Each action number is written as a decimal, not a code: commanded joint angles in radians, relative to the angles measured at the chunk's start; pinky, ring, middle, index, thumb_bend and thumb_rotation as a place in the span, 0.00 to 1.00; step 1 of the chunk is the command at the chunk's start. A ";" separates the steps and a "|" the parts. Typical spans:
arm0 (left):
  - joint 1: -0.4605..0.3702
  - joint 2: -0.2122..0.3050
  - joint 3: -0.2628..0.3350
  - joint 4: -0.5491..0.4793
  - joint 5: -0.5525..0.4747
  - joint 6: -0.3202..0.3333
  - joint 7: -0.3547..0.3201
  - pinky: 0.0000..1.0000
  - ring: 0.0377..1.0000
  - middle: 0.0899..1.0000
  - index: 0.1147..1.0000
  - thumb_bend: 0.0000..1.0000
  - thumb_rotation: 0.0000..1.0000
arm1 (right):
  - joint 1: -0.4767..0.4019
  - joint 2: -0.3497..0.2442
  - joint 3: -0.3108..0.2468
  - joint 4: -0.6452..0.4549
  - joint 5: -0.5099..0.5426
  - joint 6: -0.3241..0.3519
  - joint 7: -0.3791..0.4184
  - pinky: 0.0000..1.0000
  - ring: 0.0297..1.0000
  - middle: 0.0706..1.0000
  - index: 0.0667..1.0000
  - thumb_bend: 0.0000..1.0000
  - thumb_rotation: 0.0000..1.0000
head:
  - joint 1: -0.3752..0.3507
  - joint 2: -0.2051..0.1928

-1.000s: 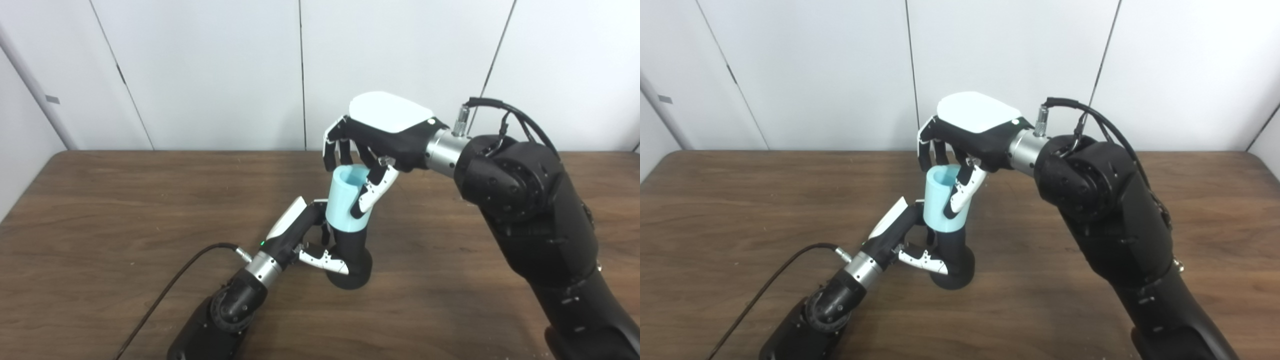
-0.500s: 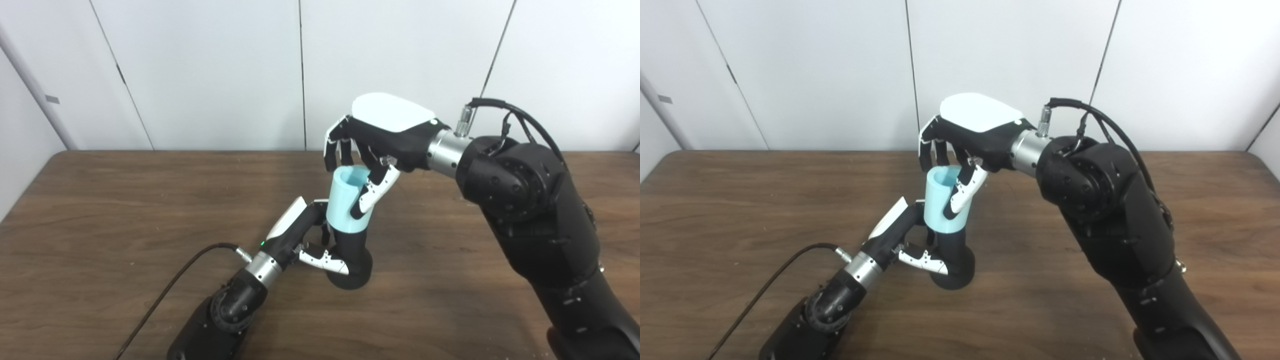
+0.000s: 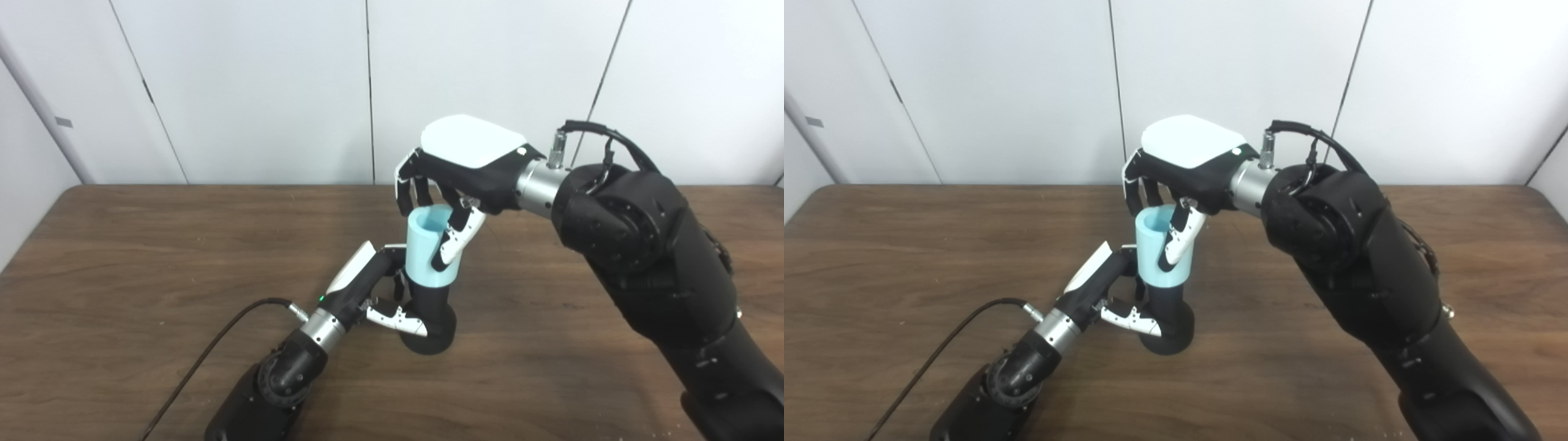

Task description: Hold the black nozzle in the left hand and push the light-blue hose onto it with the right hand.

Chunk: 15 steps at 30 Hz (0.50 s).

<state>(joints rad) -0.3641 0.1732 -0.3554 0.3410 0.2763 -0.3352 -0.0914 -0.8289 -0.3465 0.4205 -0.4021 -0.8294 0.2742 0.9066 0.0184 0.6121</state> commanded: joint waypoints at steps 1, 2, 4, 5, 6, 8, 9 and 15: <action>0.104 0.014 -0.039 0.075 0.047 0.031 -0.040 0.18 0.23 0.27 0.41 0.52 0.08 | -0.039 -0.026 0.004 -0.018 -0.042 -0.023 0.013 0.12 0.18 0.34 0.46 0.52 0.00 | 0.001 0.001; 0.104 0.015 -0.039 0.074 0.047 0.031 -0.041 0.18 0.23 0.27 0.41 0.52 0.08 | -0.039 -0.025 0.005 -0.019 -0.048 -0.026 0.012 0.11 0.18 0.35 0.45 0.52 0.00 | 0.001 0.001; 0.104 0.015 -0.039 0.073 0.048 0.030 -0.040 0.18 0.23 0.27 0.41 0.52 0.08 | -0.039 -0.023 0.007 -0.020 -0.056 -0.028 0.012 0.11 0.17 0.36 0.44 0.52 0.00 | -0.001 0.001; 0.104 0.015 -0.039 0.073 0.048 0.029 -0.040 0.18 0.23 0.27 0.41 0.52 0.08 | -0.039 -0.021 0.007 -0.019 -0.058 -0.028 0.013 0.10 0.17 0.38 0.44 0.53 0.00 | -0.001 0.001; 0.104 0.015 -0.040 0.073 0.049 0.030 -0.040 0.18 0.23 0.27 0.41 0.52 0.08 | -0.039 -0.020 0.006 -0.019 -0.058 -0.026 0.015 0.10 0.17 0.39 0.44 0.53 0.00 | -0.001 0.001; 0.104 0.016 -0.039 0.071 0.048 0.032 -0.042 0.18 0.23 0.27 0.41 0.52 0.08 | -0.040 -0.016 0.003 -0.020 -0.048 -0.019 0.023 0.09 0.16 0.38 0.44 0.53 0.00 | 0.002 0.004; 0.104 0.016 -0.039 0.072 0.047 0.033 -0.042 0.18 0.23 0.27 0.41 0.52 0.08 | -0.040 -0.013 0.001 -0.021 -0.041 -0.015 0.027 0.10 0.16 0.41 0.44 0.53 0.00 | 0.002 0.004; 0.104 0.015 -0.039 0.068 0.045 0.036 -0.044 0.18 0.23 0.27 0.41 0.52 0.08 | -0.017 0.001 -0.021 -0.012 0.051 0.021 0.052 0.15 0.21 0.36 0.47 0.52 0.00 | 0.002 0.004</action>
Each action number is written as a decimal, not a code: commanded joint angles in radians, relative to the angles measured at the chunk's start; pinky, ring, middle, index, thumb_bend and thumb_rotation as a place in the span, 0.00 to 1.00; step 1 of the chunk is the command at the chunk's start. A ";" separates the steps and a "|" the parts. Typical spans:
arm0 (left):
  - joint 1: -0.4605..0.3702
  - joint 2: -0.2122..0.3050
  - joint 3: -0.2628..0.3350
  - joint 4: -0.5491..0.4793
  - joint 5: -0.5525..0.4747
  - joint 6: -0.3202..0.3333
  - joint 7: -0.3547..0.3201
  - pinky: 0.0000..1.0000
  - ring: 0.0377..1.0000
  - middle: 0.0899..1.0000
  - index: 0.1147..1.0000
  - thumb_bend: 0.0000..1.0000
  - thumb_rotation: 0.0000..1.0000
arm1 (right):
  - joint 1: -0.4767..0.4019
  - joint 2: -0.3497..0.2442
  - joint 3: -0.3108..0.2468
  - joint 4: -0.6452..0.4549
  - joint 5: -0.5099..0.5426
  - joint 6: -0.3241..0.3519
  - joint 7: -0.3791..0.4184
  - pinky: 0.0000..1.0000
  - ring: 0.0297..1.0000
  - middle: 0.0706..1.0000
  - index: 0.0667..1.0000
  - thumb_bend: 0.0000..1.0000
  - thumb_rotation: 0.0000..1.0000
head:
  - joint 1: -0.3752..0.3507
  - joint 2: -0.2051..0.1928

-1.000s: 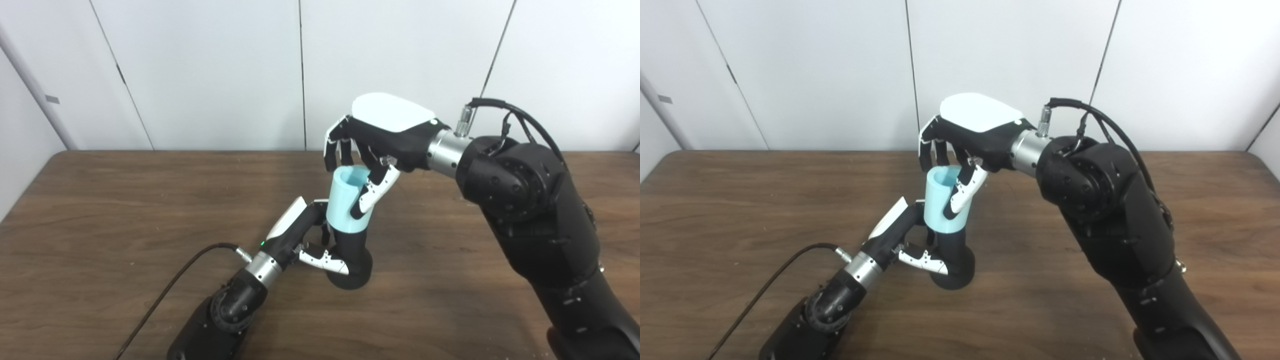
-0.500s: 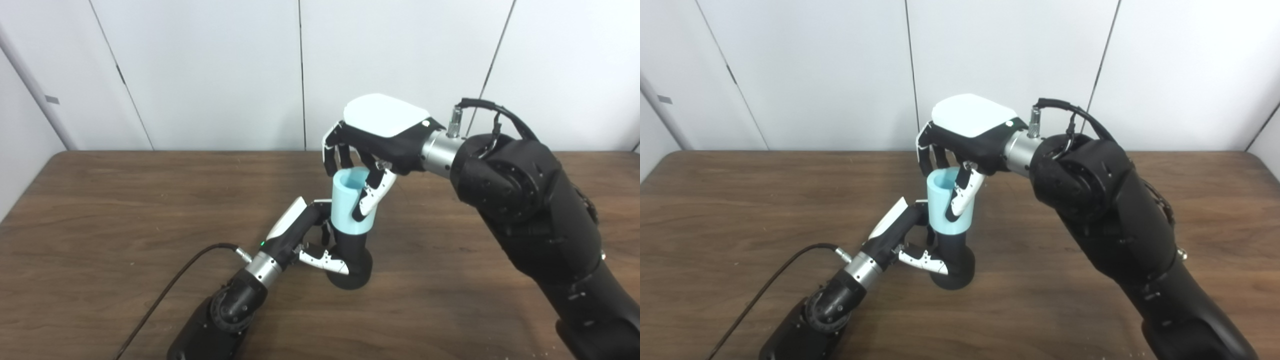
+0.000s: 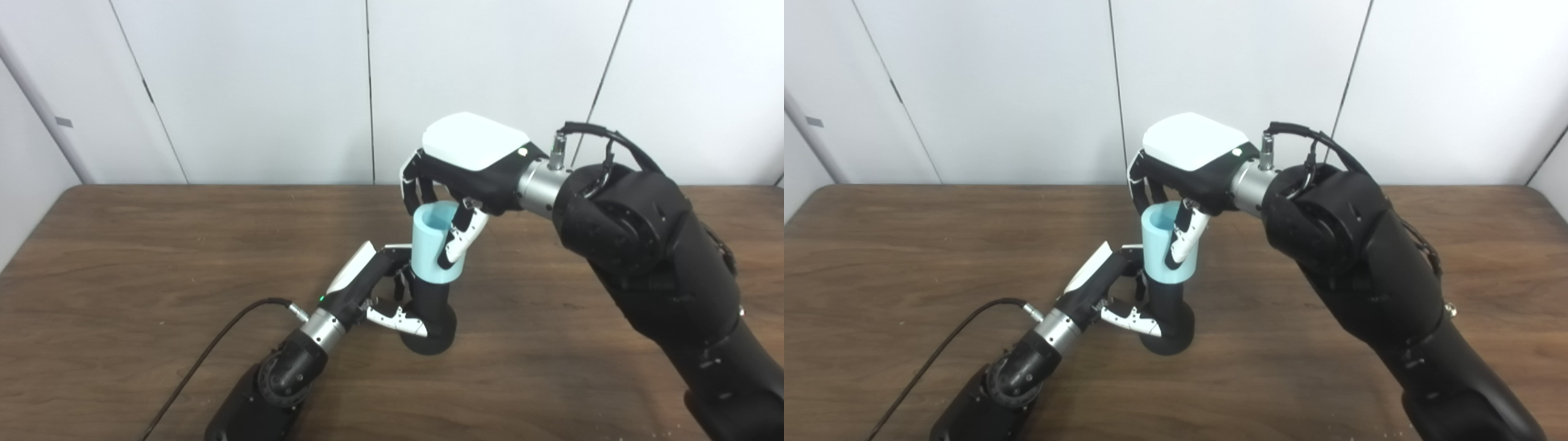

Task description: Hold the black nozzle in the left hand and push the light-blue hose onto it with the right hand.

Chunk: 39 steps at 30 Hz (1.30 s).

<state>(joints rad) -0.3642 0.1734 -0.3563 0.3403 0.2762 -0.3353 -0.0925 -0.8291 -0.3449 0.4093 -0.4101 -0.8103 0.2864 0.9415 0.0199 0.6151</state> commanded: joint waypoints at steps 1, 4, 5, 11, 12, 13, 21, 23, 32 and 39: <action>0.103 0.015 -0.038 0.068 0.045 0.037 -0.043 0.18 0.23 0.27 0.41 0.52 0.08 | -0.012 -0.001 -0.011 -0.001 0.043 0.013 0.019 0.16 0.21 0.36 0.47 0.52 0.00 | 0.001 0.001; 0.105 0.016 -0.037 0.062 0.046 0.046 -0.043 0.18 0.23 0.27 0.41 0.52 0.08 | -0.002 -0.004 -0.011 0.005 0.069 0.026 0.020 0.17 0.22 0.36 0.47 0.52 0.00 | 0.001 0.002; 0.105 0.015 -0.036 0.063 0.046 0.047 -0.043 0.18 0.23 0.27 0.41 0.52 0.08 | 0.003 -0.005 -0.011 0.007 0.077 0.027 0.016 0.17 0.22 0.36 0.47 0.52 0.00 | 0.001 0.003; 0.106 0.015 -0.037 0.060 0.046 0.051 -0.044 0.18 0.23 0.27 0.41 0.52 0.08 | 0.015 -0.009 -0.006 0.013 0.091 0.027 0.001 0.17 0.22 0.35 0.47 0.52 0.00 | 0.001 0.003; 0.105 0.015 -0.037 0.060 0.045 0.050 -0.045 0.18 0.23 0.27 0.41 0.52 0.08 | 0.016 -0.009 -0.005 0.013 0.091 0.029 0.001 0.17 0.22 0.36 0.47 0.52 0.00 | 0.001 0.003; 0.105 0.015 -0.037 0.060 0.045 0.050 -0.045 0.18 0.23 0.27 0.41 0.52 0.08 | 0.018 -0.009 -0.005 0.013 0.093 0.030 0.001 0.17 0.22 0.36 0.47 0.52 0.00 | 0.002 0.005; 0.104 0.012 -0.037 0.058 0.042 0.051 -0.045 0.18 0.23 0.27 0.41 0.52 0.08 | 0.034 -0.013 0.006 0.014 0.079 0.027 -0.003 0.19 0.25 0.37 0.48 0.52 0.00 | 0.007 0.006; 0.104 0.012 -0.037 0.057 0.042 0.052 -0.045 0.18 0.23 0.27 0.41 0.52 0.08 | 0.039 -0.014 0.008 0.016 0.077 0.019 -0.009 0.19 0.25 0.37 0.48 0.52 0.00 | 0.007 0.007; 0.108 0.011 -0.034 0.047 0.038 0.064 -0.048 0.18 0.23 0.27 0.41 0.52 0.08 | 0.077 -0.028 0.033 0.012 0.077 -0.014 -0.039 0.15 0.21 0.39 0.45 0.52 0.00 | 0.006 0.006; 0.108 0.011 -0.036 0.048 0.042 0.068 -0.049 0.18 0.23 0.27 0.41 0.52 0.08 | 0.114 -0.026 0.039 0.008 0.112 -0.048 -0.065 0.13 0.18 0.43 0.45 0.53 0.00 | 0.009 0.008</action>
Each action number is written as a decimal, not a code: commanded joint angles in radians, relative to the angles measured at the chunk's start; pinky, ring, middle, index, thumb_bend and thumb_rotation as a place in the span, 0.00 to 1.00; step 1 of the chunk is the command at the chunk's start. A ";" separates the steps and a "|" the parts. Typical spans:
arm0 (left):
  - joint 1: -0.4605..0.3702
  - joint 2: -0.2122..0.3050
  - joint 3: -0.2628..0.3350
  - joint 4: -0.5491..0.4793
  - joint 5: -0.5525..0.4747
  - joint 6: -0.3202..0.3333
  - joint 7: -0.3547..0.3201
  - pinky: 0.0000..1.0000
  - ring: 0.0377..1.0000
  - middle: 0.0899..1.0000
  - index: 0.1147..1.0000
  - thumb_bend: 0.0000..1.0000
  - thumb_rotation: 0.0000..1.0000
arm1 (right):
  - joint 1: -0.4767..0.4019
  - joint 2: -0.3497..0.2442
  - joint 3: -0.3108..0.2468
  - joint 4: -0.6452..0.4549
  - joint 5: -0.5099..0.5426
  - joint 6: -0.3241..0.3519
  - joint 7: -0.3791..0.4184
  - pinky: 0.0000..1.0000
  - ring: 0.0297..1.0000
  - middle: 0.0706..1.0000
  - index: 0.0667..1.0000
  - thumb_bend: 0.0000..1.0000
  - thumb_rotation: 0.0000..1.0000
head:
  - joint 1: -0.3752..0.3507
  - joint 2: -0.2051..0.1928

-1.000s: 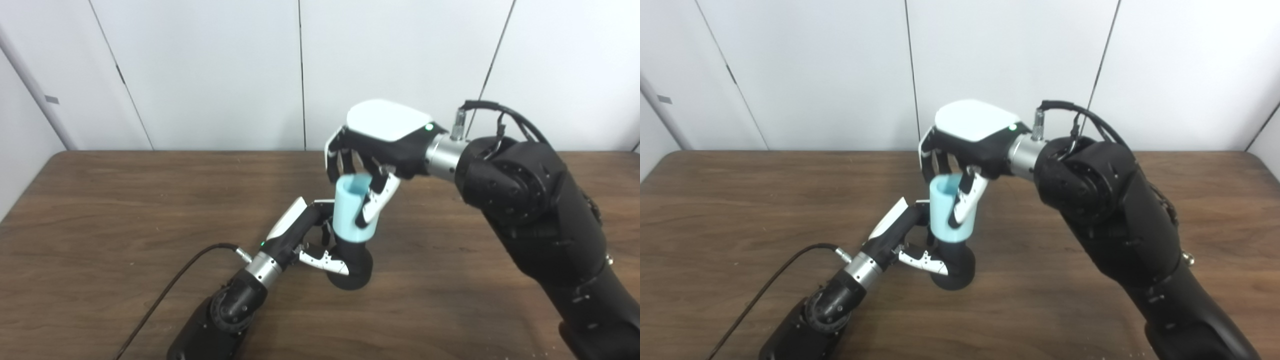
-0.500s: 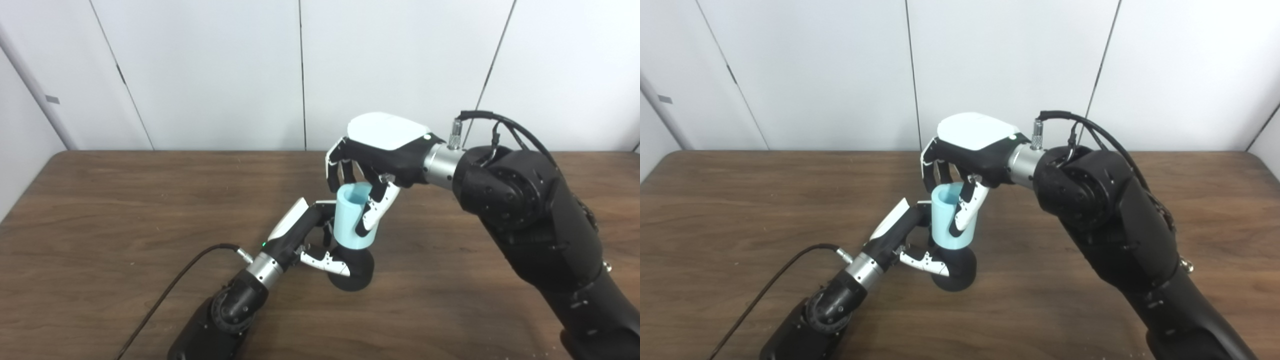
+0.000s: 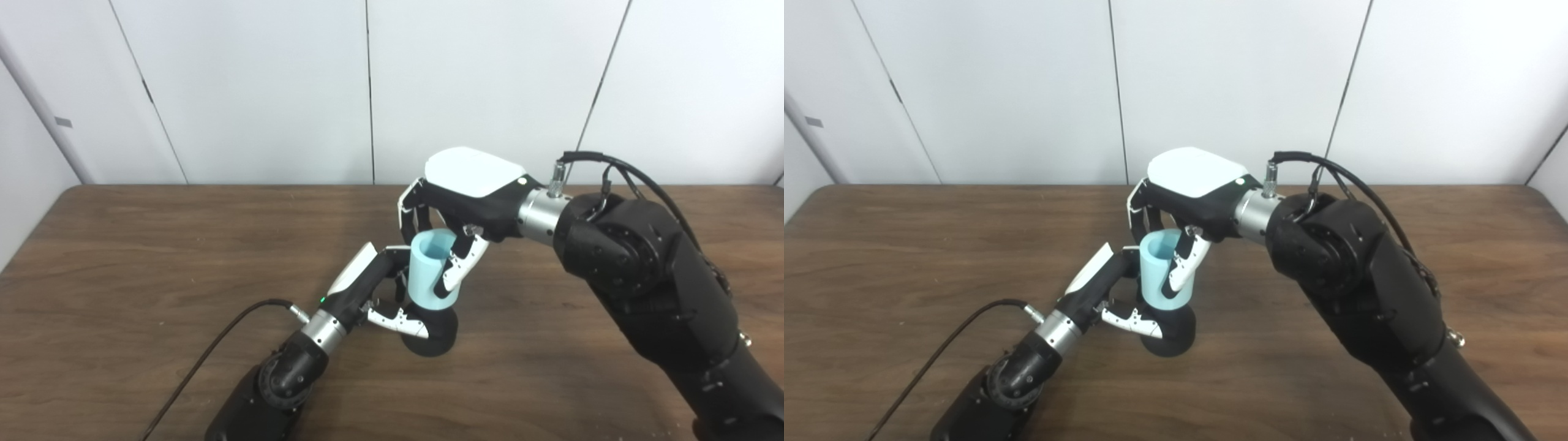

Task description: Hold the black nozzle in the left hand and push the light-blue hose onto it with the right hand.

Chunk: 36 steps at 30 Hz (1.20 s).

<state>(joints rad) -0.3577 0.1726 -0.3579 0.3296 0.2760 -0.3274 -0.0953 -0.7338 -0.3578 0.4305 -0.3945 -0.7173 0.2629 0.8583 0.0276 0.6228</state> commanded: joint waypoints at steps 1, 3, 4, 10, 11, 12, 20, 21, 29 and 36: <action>0.102 0.012 -0.035 0.057 0.042 0.062 -0.048 0.18 0.23 0.27 0.41 0.52 0.08 | 0.026 -0.013 0.021 -0.012 0.025 -0.030 0.014 0.12 0.17 0.43 0.45 0.53 0.00 | 0.001 0.002; 0.102 0.013 -0.035 0.056 0.042 0.062 -0.048 0.18 0.23 0.27 0.41 0.52 0.08 | 0.046 -0.016 0.031 -0.025 0.020 -0.050 -0.003 0.09 0.14 0.43 0.44 0.53 0.00 | 0.002 0.001; 0.102 0.013 -0.035 0.055 0.043 0.062 -0.048 0.18 0.23 0.27 0.41 0.52 0.08 | 0.055 -0.019 0.037 -0.031 0.013 -0.063 -0.014 0.09 0.13 0.43 0.44 0.53 0.00 | 0.002 0.003; 0.101 0.015 -0.035 0.056 0.043 0.061 -0.053 0.18 0.23 0.27 0.41 0.52 0.08 | 0.093 -0.038 0.065 -0.043 -0.066 -0.156 -0.090 0.18 0.24 0.37 0.47 0.52 0.00 | 0.000 0.002; 0.102 0.015 -0.035 0.055 0.044 0.061 -0.053 0.18 0.23 0.27 0.41 0.52 0.08 | 0.098 -0.039 0.067 -0.041 -0.075 -0.166 -0.099 0.19 0.25 0.37 0.47 0.52 0.00 | 0.000 0.002; 0.102 0.016 -0.035 0.055 0.045 0.061 -0.054 0.18 0.23 0.27 0.41 0.52 0.08 | 0.103 -0.039 0.067 -0.037 -0.079 -0.173 -0.105 0.20 0.25 0.36 0.47 0.52 0.00 | 0.001 0.002; 0.104 0.016 -0.036 0.049 0.045 0.061 -0.056 0.18 0.23 0.27 0.41 0.52 0.08 | 0.117 -0.026 0.064 0.001 -0.075 -0.164 -0.096 0.19 0.24 0.36 0.47 0.52 0.00 | 0.006 0.007; 0.104 0.016 -0.036 0.047 0.045 0.063 -0.056 0.18 0.23 0.27 0.41 0.52 0.08 | 0.118 -0.025 0.064 0.005 -0.074 -0.162 -0.094 0.19 0.24 0.36 0.47 0.52 0.00 | 0.006 0.007; 0.101 0.013 -0.033 0.055 0.040 0.057 -0.057 0.18 0.23 0.27 0.41 0.52 0.08 | 0.111 -0.021 0.063 0.028 -0.062 -0.141 -0.077 0.18 0.24 0.35 0.47 0.52 0.00 | 0.005 0.005; 0.102 0.014 -0.032 0.053 0.038 0.056 -0.058 0.18 0.23 0.27 0.41 0.52 0.08 | 0.114 -0.015 0.073 0.025 -0.070 -0.133 -0.075 0.18 0.24 0.35 0.47 0.52 0.00 | 0.005 0.006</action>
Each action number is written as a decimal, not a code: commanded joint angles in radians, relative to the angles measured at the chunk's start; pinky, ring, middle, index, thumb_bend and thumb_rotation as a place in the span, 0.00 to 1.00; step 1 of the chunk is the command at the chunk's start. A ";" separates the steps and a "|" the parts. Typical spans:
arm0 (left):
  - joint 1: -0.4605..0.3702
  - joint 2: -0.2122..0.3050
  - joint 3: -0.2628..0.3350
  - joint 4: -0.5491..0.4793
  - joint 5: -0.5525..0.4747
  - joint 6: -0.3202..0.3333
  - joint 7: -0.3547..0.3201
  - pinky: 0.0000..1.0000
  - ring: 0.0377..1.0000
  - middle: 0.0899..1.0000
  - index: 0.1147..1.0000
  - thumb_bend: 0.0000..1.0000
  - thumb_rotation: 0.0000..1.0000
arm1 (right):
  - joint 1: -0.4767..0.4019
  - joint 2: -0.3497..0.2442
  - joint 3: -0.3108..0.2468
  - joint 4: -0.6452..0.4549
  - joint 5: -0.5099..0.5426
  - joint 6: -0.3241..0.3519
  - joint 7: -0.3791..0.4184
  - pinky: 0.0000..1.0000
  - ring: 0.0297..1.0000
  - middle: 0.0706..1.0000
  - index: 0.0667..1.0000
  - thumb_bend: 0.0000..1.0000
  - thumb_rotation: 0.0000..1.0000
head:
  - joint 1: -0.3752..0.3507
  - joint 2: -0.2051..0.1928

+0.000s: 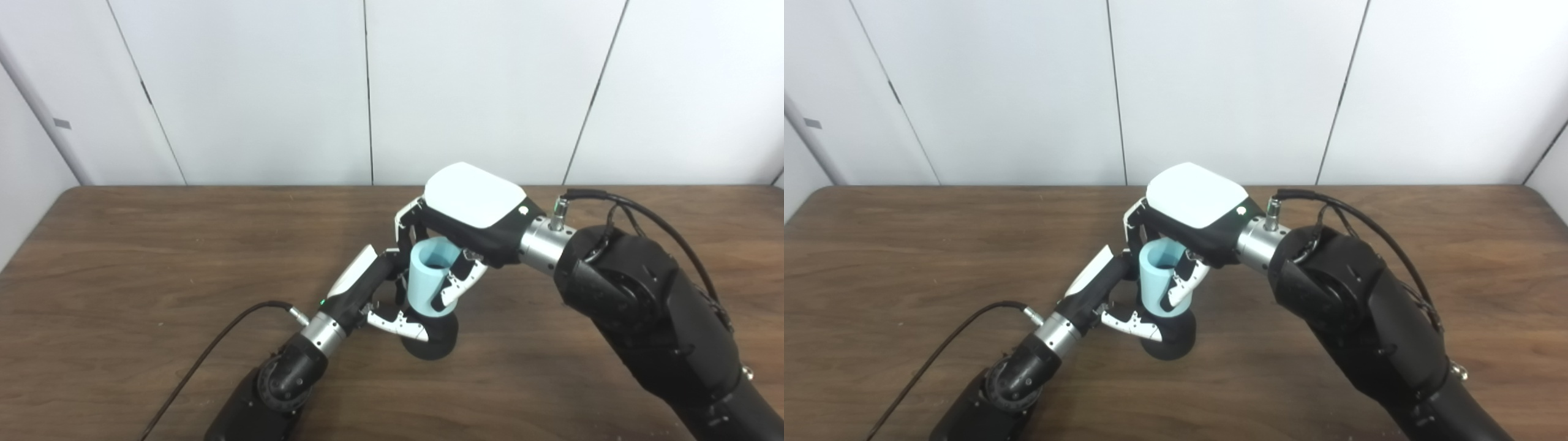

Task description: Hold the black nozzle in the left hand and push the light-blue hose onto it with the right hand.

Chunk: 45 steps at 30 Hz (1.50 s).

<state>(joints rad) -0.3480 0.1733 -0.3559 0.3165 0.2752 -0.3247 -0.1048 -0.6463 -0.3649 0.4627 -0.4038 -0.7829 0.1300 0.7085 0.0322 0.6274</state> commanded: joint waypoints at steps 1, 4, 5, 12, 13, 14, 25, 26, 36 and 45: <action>0.093 0.013 -0.034 0.063 0.039 0.055 -0.049 0.18 0.23 0.27 0.41 0.52 0.08 | 0.027 -0.007 0.043 0.034 -0.006 0.001 0.075 0.19 0.25 0.36 0.48 0.52 0.00 | 0.001 0.004; 0.095 0.013 -0.034 0.059 0.038 0.058 -0.050 0.18 0.23 0.27 0.41 0.52 0.08 | 0.030 -0.005 0.048 0.031 -0.014 0.002 0.074 0.21 0.27 0.37 0.48 0.52 0.00 | 0.001 0.004; 0.094 0.013 -0.034 0.061 0.038 0.058 -0.050 0.18 0.23 0.27 0.41 0.52 0.08 | 0.033 -0.003 0.051 0.029 -0.018 0.000 0.072 0.21 0.28 0.37 0.48 0.52 0.00 | 0.001 0.006; 0.095 0.012 -0.034 0.059 0.042 0.061 -0.051 0.18 0.23 0.27 0.41 0.52 0.08 | 0.056 0.003 0.077 0.034 -0.049 -0.034 0.046 0.39 0.43 0.46 0.43 0.53 0.00 | 0.003 0.006; 0.094 0.011 -0.035 0.059 0.043 0.059 -0.050 0.18 0.23 0.27 0.41 0.52 0.08 | 0.055 0.003 0.078 0.037 -0.050 -0.037 0.045 0.39 0.42 0.46 0.43 0.53 0.00 | 0.003 0.007; 0.094 0.011 -0.035 0.059 0.044 0.059 -0.050 0.18 0.23 0.27 0.41 0.52 0.08 | 0.055 0.003 0.079 0.039 -0.051 -0.040 0.046 0.38 0.41 0.45 0.44 0.53 0.00 | 0.003 0.008; 0.091 0.012 -0.037 0.066 0.046 0.050 -0.048 0.18 0.23 0.27 0.41 0.52 0.08 | 0.057 0.003 0.090 0.059 -0.055 -0.046 0.054 0.36 0.42 0.42 0.48 0.53 0.00 | 0.003 0.009; 0.091 0.013 -0.036 0.065 0.046 0.050 -0.048 0.18 0.23 0.27 0.41 0.52 0.08 | 0.056 0.003 0.089 0.056 -0.053 -0.043 0.058 0.36 0.42 0.41 0.48 0.52 0.00 | 0.002 0.009; 0.093 0.013 -0.038 0.063 0.046 0.052 -0.049 0.18 0.23 0.27 0.41 0.52 0.08 | 0.043 0.003 0.075 0.049 -0.040 -0.036 0.058 0.36 0.42 0.43 0.46 0.53 0.00 | 0.000 0.007; 0.090 0.010 -0.039 0.064 0.047 0.061 -0.052 0.18 0.23 0.27 0.41 0.52 0.08 | 0.067 0.002 0.048 0.064 -0.043 -0.136 -0.059 0.45 0.52 0.61 0.63 0.82 0.24 | 0.002 0.007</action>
<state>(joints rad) -0.3464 0.1723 -0.3570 0.3134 0.2743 -0.3237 -0.1105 -0.5936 -0.3557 0.4995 -0.3639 -0.8337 0.0220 0.6396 0.0337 0.6335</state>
